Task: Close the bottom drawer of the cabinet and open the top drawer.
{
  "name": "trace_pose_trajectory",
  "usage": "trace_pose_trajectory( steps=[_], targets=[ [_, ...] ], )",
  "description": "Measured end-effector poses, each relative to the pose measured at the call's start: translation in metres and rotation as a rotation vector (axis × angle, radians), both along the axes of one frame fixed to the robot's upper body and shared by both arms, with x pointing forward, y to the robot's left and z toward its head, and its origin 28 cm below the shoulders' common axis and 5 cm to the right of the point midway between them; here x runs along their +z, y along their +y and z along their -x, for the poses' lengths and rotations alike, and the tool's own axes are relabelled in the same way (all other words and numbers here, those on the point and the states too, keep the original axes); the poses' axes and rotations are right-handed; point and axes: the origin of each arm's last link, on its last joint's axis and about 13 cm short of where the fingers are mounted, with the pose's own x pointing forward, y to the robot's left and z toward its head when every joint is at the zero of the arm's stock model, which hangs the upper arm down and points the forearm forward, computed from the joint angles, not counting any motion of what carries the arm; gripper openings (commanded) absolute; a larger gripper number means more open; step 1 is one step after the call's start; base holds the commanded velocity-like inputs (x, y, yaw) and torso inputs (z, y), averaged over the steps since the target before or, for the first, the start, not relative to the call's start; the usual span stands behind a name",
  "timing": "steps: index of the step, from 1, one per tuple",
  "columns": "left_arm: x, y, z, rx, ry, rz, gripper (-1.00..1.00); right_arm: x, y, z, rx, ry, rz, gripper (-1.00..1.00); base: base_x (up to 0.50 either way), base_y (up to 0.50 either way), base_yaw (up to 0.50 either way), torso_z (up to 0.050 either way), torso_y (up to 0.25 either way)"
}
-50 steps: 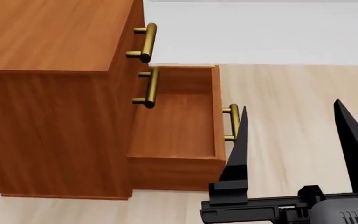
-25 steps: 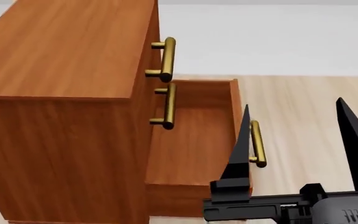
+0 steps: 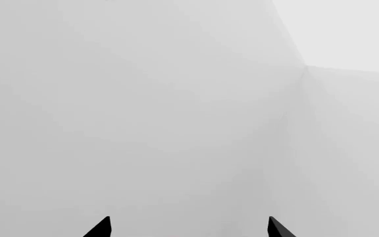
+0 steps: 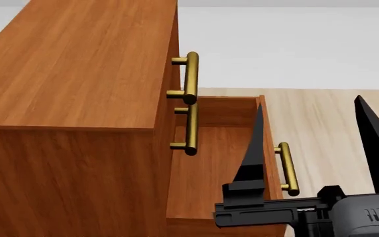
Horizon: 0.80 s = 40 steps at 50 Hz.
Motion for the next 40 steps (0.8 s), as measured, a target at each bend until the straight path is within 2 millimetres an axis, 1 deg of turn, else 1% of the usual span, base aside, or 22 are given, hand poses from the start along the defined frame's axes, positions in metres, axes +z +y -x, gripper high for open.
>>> trace_pose_trajectory(
  steps=[12, 16, 22, 29, 35, 40],
  targets=[
    [0.000, 0.000, 0.000, -0.001, 0.001, -0.004, 1.00, 0.007, -0.001, -0.002, 0.001, -0.002, 0.011, 1.00, 0.22, 0.08, 0.00, 0.000, 0.000],
    [0.000, 0.000, 0.000, -0.003, 0.002, -0.005, 1.00, 0.013, -0.002, -0.004, -0.001, 0.022, -0.001, 1.00, 0.00, 0.00, 0.00, 0.000, 0.000],
    [0.000, 0.000, 0.000, -0.006, 0.001, -0.006, 1.00, 0.028, -0.007, -0.010, -0.006, 0.080, -0.050, 1.00, 0.00, 0.00, 0.00, 0.000, 0.000],
    [0.000, -0.001, 0.000, -0.010, -0.001, -0.011, 1.00, 0.051, -0.019, -0.016, -0.029, 0.156, -0.121, 1.00, 0.00, 0.00, 0.00, 0.000, 0.000],
    [0.001, -0.001, -0.001, -0.012, 0.003, -0.016, 1.00, 0.069, -0.030, -0.018, -0.062, 0.197, -0.155, 1.00, 0.00, 0.00, 0.00, 0.000, 0.000],
    [0.000, -0.001, -0.001, -0.013, 0.007, -0.019, 1.00, 0.078, -0.038, -0.018, -0.090, 0.219, -0.164, 1.00, 0.00, 0.00, 0.00, 0.000, 0.000]
  ],
)
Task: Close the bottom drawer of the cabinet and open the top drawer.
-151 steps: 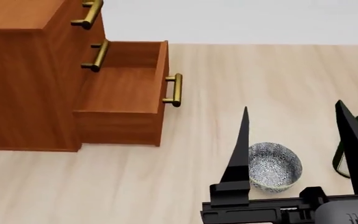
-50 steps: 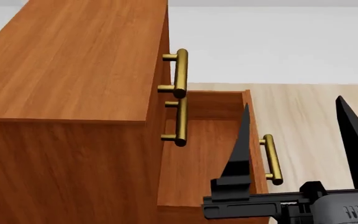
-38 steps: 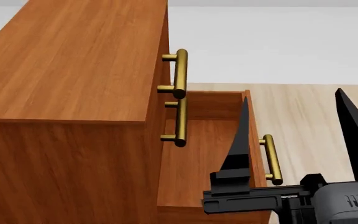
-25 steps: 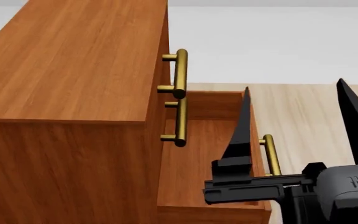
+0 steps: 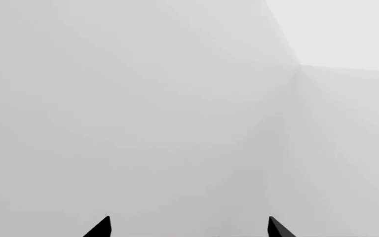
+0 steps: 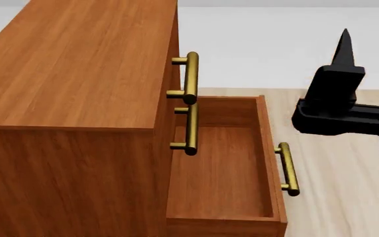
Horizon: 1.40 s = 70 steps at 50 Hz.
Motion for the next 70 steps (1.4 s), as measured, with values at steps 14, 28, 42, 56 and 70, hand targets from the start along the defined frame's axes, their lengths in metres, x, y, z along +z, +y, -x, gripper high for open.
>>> trace_pose_trajectory(
  steps=[14, 28, 42, 56, 70],
  targets=[
    [0.000, 0.000, -0.001, 0.004, 0.017, -0.015, 1.00, 0.017, -0.014, 0.000, -0.046, 0.037, 0.003, 1.00, 0.00, 0.00, 0.00, 0.000, -0.041],
    [0.000, -0.001, -0.001, 0.009, 0.031, -0.028, 1.00, 0.022, -0.021, -0.006, -0.048, 0.073, -0.004, 1.00, 0.00, 0.00, 0.00, 0.000, -0.211],
    [0.000, -0.001, -0.001, 0.010, 0.034, -0.030, 1.00, 0.006, -0.033, -0.014, -0.080, 0.135, 0.007, 1.00, 0.00, 0.00, 0.00, 0.000, -0.202],
    [0.000, -0.001, -0.001, 0.006, 0.028, -0.023, 1.00, -0.015, -0.048, -0.028, -0.170, 0.190, 0.055, 1.00, 0.00, 0.00, 0.00, 0.000, -0.010],
    [0.000, -0.001, -0.002, 0.003, 0.030, -0.022, 1.00, -0.048, -0.056, -0.058, -0.267, 0.271, 0.177, 1.00, 0.00, 0.00, 0.00, 0.000, 0.000]
  ],
)
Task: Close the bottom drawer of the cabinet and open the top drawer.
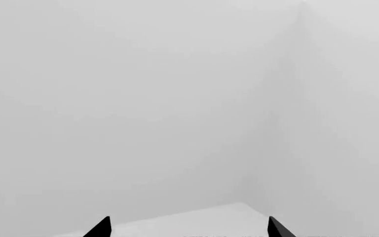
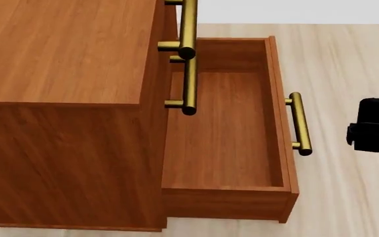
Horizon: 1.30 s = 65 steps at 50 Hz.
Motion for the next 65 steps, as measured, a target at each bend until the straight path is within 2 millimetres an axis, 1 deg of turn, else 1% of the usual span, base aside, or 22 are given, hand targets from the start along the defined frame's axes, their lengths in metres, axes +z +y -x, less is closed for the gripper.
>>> trace_pose_trajectory(
  steps=[5, 11, 23, 27, 45, 55, 65],
  targets=[
    [0.000, 0.000, 0.000, -0.001, 0.002, 0.000, 1.00, -0.011, -0.001, -0.012, -0.002, 0.045, -0.007, 1.00, 0.00, 0.00, 0.00, 0.000, 0.000],
    [0.000, 0.000, 0.000, -0.003, 0.003, 0.001, 1.00, -0.018, -0.003, -0.024, 0.000, 0.097, -0.030, 1.00, 0.00, 0.00, 0.00, 0.000, 0.000],
    [0.000, 0.000, 0.000, -0.007, 0.000, 0.003, 1.00, -0.030, -0.007, -0.040, -0.002, 0.201, -0.049, 1.00, 0.00, 0.00, 0.00, 0.000, 0.000],
    [0.000, 0.000, 0.000, -0.008, -0.001, 0.003, 1.00, -0.032, -0.008, -0.043, -0.008, 0.224, -0.056, 1.00, 0.00, 0.00, 0.00, 0.000, 0.000],
    [0.000, 0.000, 0.000, -0.012, -0.004, 0.006, 1.00, -0.035, -0.010, -0.047, -0.031, 0.240, -0.059, 1.00, 0.00, 0.00, 0.00, 0.000, 0.000],
    [-0.001, 0.000, 0.000, -0.012, 0.001, 0.007, 1.00, -0.058, -0.015, -0.066, -0.043, 0.327, -0.049, 1.00, 0.00, 0.00, 0.00, 0.000, 0.000],
    [-0.001, 0.000, 0.000, -0.012, 0.003, 0.005, 1.00, -0.078, -0.017, -0.077, -0.052, 0.401, -0.027, 1.00, 0.00, 0.00, 0.00, 0.000, 0.000]
  ],
)
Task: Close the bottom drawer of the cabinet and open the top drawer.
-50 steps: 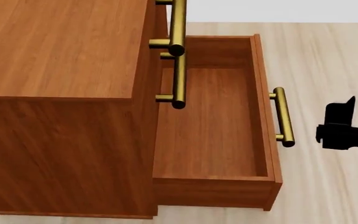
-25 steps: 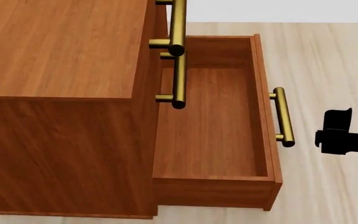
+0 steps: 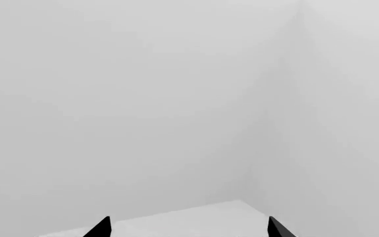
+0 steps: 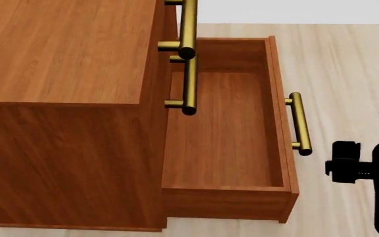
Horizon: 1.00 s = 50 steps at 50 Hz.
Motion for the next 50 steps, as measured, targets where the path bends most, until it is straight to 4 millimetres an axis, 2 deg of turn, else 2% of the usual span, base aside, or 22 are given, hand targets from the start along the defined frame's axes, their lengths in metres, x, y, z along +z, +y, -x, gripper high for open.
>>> trace_pose_trajectory(
  steps=[10, 28, 39, 50],
  targets=[
    [0.000, 0.000, 0.000, -0.001, 0.001, 0.000, 1.00, -0.011, 0.002, -0.013, 0.041, 0.057, 0.014, 1.00, 0.00, 0.00, 0.00, 0.000, 0.000],
    [0.000, 0.000, 0.001, -0.011, -0.010, 0.008, 1.00, -0.020, 0.011, -0.053, 0.125, 0.140, 0.089, 1.00, 0.00, 0.00, 0.00, 0.000, 0.000],
    [0.000, 0.001, 0.001, -0.015, -0.018, 0.014, 1.00, -0.019, 0.015, -0.059, 0.125, 0.174, 0.042, 1.00, 0.01, 0.00, 0.00, 0.000, -0.001],
    [0.000, 0.001, 0.002, -0.015, -0.020, 0.017, 1.00, -0.015, 0.029, -0.065, 0.251, 0.198, 0.037, 1.00, 0.00, 0.00, 0.00, 0.000, -0.002]
  ],
)
